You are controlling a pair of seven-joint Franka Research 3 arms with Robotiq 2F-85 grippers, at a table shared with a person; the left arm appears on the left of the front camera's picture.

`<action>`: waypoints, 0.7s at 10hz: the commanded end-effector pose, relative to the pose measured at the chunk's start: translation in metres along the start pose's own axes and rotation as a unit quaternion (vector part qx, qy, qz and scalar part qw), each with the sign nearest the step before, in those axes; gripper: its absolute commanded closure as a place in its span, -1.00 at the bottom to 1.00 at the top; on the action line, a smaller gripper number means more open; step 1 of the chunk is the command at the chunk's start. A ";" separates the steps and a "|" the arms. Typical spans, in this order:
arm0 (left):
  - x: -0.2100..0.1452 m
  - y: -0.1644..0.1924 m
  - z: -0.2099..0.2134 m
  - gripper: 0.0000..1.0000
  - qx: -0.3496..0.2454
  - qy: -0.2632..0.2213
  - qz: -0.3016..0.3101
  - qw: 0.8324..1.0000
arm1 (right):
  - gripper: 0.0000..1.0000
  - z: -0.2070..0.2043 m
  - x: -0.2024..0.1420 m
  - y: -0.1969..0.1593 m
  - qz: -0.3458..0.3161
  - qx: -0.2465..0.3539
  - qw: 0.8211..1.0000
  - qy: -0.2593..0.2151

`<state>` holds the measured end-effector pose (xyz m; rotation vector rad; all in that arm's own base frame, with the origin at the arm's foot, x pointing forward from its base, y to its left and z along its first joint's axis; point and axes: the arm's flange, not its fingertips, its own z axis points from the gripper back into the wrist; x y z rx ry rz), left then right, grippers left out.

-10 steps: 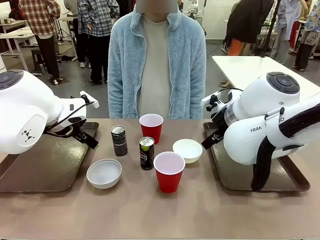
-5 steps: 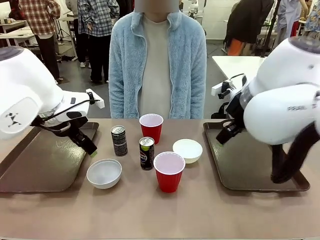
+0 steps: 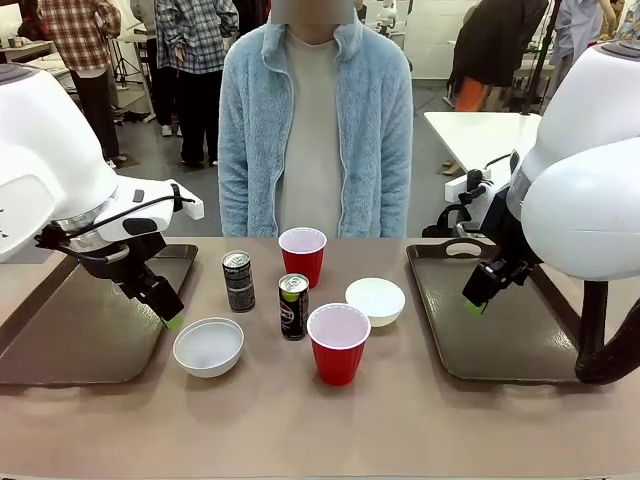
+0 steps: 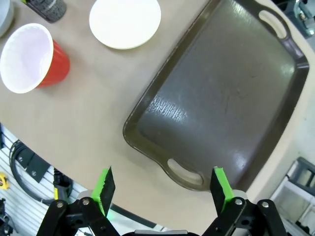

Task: Prepare tableware on both trays.
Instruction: Pick up a Picnic Bowl from the table and place it on a Handle tray.

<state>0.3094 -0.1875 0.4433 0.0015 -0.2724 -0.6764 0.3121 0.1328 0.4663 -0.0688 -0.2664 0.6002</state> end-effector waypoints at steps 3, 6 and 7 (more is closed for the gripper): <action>-0.006 0.019 -0.001 -1.00 -0.062 -0.036 0.027 0.997 | -1.00 -0.020 0.006 -0.021 -0.030 0.130 0.991 -0.017; -0.064 0.075 0.028 -1.00 -0.219 -0.130 0.087 0.963 | -1.00 -0.030 -0.065 -0.092 -0.152 0.310 0.938 -0.040; -0.091 0.093 0.028 -1.00 -0.256 -0.155 0.096 0.949 | -1.00 -0.032 -0.089 -0.117 -0.177 0.342 0.921 -0.061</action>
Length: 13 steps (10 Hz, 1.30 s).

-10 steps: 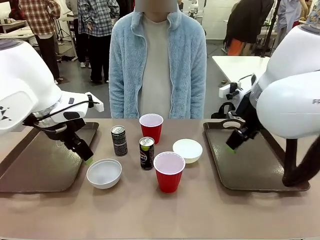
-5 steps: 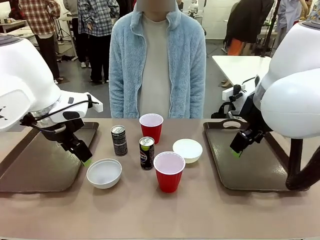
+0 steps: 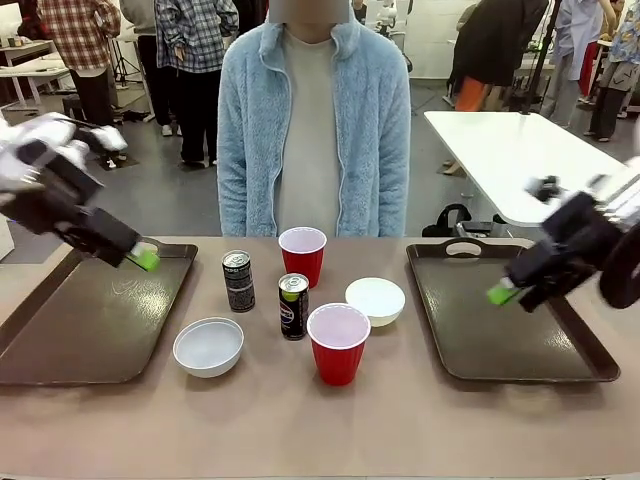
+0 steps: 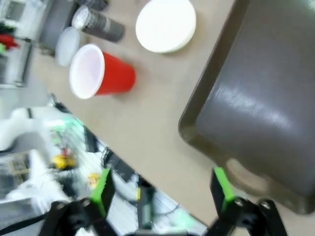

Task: Prepare tableware on both trays.
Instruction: Pick up a Picnic Bowl from the table and place it on a Handle tray.

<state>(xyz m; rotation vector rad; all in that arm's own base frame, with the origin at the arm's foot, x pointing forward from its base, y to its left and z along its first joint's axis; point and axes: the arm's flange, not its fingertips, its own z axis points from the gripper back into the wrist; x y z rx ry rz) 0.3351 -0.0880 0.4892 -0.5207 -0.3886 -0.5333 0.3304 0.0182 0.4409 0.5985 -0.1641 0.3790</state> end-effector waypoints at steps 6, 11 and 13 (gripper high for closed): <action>-0.156 0.114 0.020 -1.00 -0.173 -0.126 0.146 0.966 | -1.00 0.055 -0.062 -0.089 -0.128 0.095 0.983 -0.092; -0.155 0.088 0.024 -1.00 -0.166 -0.157 0.167 0.959 | -1.00 0.069 -0.087 -0.109 -0.158 0.108 0.974 -0.120; -0.150 0.080 0.021 -1.00 -0.164 -0.140 0.152 0.965 | -1.00 0.072 -0.090 -0.109 -0.147 0.102 0.976 -0.124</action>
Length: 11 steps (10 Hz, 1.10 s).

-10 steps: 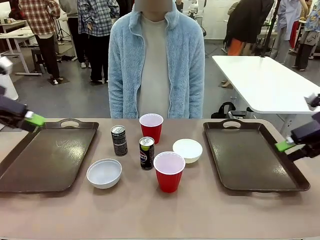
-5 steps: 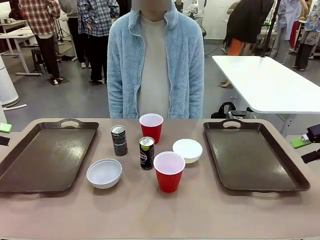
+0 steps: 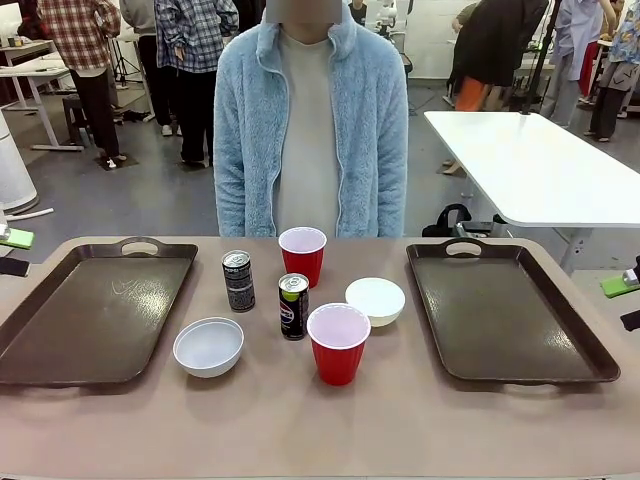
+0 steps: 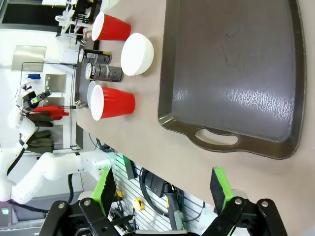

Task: Prepare tableware on both trays.
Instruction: Pick up a Picnic Bowl from the table and place it on a Handle tray.

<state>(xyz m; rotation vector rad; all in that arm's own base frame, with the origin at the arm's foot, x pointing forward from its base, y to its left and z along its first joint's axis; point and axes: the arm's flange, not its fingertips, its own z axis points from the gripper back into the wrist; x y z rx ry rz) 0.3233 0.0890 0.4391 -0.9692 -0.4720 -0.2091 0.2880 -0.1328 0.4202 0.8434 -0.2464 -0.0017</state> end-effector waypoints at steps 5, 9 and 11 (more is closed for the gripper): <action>-0.002 0.006 0.005 -1.00 -0.002 -0.007 0.006 1.000 | -1.00 0.000 0.000 0.000 0.000 0.000 1.000 0.000; -0.002 0.006 0.005 -1.00 -0.002 -0.007 0.006 1.000 | -1.00 0.000 0.000 0.000 0.000 0.000 1.000 0.000; -0.002 0.006 0.005 -1.00 -0.002 -0.007 0.006 1.000 | -1.00 0.000 0.000 0.000 0.000 0.000 1.000 0.000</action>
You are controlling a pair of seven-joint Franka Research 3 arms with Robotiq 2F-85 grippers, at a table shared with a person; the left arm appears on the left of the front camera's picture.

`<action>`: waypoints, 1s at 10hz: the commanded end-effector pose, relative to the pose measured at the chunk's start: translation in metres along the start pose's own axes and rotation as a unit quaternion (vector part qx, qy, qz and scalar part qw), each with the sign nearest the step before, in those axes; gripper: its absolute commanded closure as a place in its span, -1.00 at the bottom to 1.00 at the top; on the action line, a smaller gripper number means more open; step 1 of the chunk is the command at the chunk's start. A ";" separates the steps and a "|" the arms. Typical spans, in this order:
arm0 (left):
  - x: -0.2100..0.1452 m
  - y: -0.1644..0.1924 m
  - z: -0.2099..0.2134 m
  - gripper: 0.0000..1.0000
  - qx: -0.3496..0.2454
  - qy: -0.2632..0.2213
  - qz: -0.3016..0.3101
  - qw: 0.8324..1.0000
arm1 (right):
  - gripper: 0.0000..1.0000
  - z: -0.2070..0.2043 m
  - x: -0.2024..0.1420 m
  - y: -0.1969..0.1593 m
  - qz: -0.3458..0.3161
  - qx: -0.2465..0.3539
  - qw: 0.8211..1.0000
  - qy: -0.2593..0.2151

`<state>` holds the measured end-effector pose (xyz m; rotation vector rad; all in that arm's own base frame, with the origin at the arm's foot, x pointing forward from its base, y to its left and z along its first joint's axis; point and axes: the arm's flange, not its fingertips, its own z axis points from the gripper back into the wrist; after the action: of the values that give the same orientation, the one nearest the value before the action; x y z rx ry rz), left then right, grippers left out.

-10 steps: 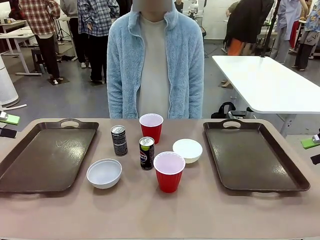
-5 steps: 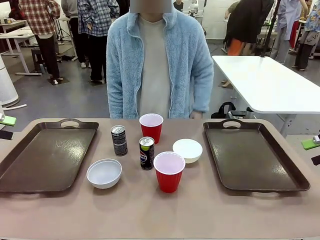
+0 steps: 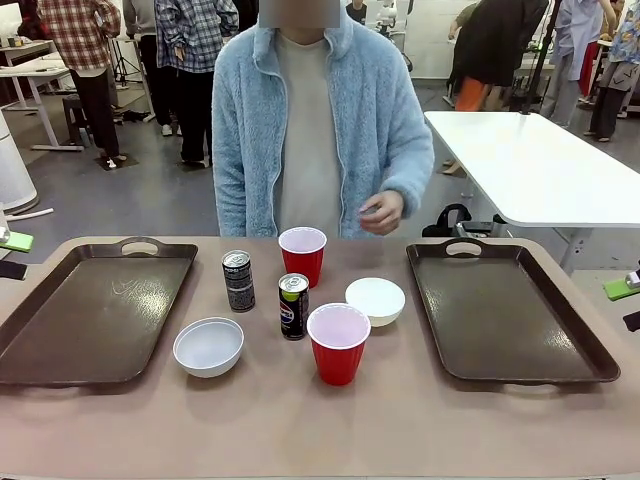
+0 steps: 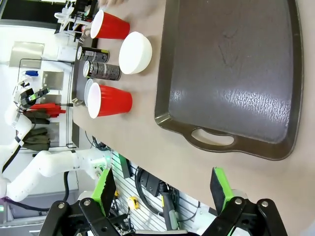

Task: Prepare tableware on both trays.
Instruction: Pick up a Picnic Bowl from the table and place it on a Handle tray.

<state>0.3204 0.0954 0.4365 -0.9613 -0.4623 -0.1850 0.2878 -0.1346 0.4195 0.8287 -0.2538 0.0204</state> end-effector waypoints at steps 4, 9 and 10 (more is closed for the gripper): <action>0.026 -0.045 -0.017 -1.00 0.098 0.061 -0.045 0.992 | -1.00 -0.001 0.000 0.002 -0.012 0.006 1.000 -0.001; 0.027 -0.121 -0.121 -1.00 0.289 0.249 -0.150 0.912 | -1.00 -0.001 0.000 0.002 -0.012 0.006 1.000 -0.001; 0.014 -0.119 -0.153 -1.00 0.311 0.268 -0.161 0.898 | -1.00 -0.001 0.000 0.002 -0.012 0.006 1.000 -0.001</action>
<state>0.3309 -0.0847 0.4798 -0.2386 -0.1665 -0.5405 0.2877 -0.1340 0.4198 0.8271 -0.2515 0.0217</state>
